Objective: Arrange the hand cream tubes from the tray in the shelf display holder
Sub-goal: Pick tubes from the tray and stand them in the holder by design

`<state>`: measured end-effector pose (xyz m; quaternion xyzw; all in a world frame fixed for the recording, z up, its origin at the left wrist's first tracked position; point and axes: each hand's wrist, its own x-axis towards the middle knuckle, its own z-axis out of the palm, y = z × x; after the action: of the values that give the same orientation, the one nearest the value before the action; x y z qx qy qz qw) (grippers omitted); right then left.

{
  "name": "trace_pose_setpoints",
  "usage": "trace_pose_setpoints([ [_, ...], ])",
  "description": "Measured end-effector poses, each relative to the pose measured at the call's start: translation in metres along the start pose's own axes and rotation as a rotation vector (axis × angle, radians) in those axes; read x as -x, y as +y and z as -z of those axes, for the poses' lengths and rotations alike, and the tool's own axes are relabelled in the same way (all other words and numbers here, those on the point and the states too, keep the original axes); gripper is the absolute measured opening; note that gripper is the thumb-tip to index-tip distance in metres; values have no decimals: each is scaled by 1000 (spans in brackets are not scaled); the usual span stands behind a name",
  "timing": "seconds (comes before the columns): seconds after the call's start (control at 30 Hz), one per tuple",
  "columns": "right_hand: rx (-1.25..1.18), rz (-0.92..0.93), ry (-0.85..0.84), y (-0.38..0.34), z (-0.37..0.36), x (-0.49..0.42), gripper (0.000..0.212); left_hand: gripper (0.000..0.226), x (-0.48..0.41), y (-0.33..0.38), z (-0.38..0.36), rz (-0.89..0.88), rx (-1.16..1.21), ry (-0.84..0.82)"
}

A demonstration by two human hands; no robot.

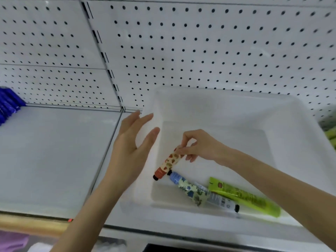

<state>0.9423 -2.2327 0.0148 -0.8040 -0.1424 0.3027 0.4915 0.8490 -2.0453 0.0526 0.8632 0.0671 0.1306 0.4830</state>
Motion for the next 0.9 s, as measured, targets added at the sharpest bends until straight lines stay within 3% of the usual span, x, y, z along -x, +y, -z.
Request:
trace_pose_setpoints([
  [0.1,60,19,112,-2,19,22,26,41,-5,16,-9,-42,87,-135],
  [0.23,105,46,235,-7,49,57,26,52,-11,27,-36,32,-36,-530],
  [0.33,61,37,268,-13,69,81,24,35,-14,33,-59,-40,-48,-755],
  [0.4,-8,64,266,-15,81,95,23,19,-14,42,-73,-83,-43,-820],
  [0.53,-101,80,321,-5,99,113,21,21,-19,59,-92,3,121,-893],
  [0.63,-77,-53,408,22,109,117,27,21,-22,61,-97,41,131,-821],
  [0.7,116,-189,430,47,112,117,27,22,-23,58,-98,145,216,-739],
  [0.8,572,-408,285,76,110,118,41,24,-24,55,-97,249,318,-680],
  [0.9,667,-468,261,87,110,115,48,18,-26,54,-98,316,357,-682],
])
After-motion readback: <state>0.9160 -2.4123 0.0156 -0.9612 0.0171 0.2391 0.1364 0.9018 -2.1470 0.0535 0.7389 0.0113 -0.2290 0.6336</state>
